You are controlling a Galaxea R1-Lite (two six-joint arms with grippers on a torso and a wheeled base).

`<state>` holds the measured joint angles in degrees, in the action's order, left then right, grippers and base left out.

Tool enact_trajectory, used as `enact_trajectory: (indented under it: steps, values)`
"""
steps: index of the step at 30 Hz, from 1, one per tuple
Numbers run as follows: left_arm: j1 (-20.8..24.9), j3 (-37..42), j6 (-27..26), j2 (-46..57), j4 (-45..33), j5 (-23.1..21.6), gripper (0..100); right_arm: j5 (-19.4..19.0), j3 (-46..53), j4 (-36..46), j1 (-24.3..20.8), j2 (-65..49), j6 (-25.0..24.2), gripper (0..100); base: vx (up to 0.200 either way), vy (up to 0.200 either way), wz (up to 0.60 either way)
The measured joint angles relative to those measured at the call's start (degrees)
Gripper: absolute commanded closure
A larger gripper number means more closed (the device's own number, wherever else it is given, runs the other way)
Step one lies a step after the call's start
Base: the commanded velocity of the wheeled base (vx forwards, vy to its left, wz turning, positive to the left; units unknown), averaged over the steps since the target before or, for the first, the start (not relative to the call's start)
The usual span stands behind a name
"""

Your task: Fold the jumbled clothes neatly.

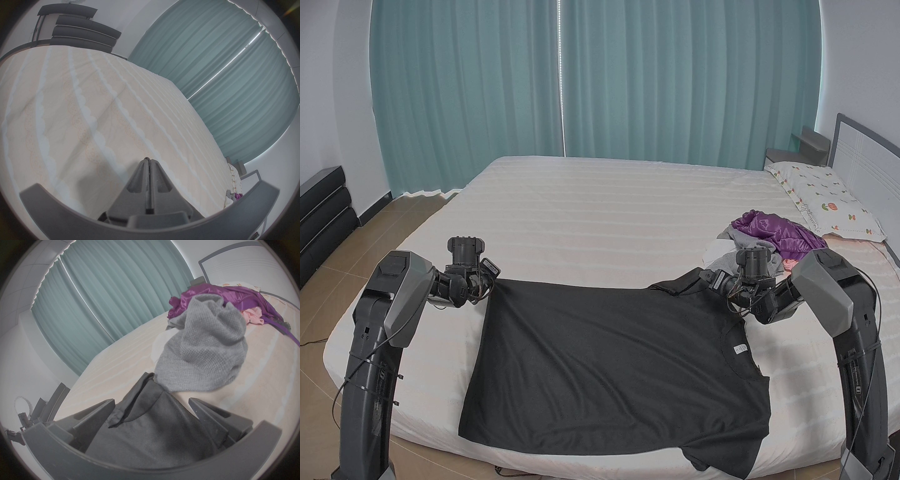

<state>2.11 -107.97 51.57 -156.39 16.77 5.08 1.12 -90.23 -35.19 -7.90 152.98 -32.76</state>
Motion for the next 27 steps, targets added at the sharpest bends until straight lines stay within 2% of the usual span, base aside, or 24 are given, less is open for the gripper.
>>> enact_trajectory:
  steps: [1, 11, 23, 27]
  values:
    - [0.0, 0.0, 0.0, 0.0, 0.0, 0.0, 100, 0.0, -0.6, 0.4, 0.0, 0.4, 0.0, 100, 0.0, 0.0, 0.0]
    - [0.1, 0.4, 0.0, 0.0, 0.0, 0.0, 100, 0.2, -5.4, 0.5, -0.1, 3.7, -0.4, 100, 0.0, 0.0, 0.0]
    - [0.1, -0.1, -0.2, 0.5, 0.7, 0.4, 100, 6.2, -13.3, -0.2, 1.1, 3.7, -2.1, 100, 0.0, 0.0, 0.0]
    - [0.0, -0.3, -0.2, 1.0, 3.1, 0.7, 100, 7.2, -15.2, -0.2, 1.8, 3.8, -2.4, 100, 0.0, 0.0, 0.0]
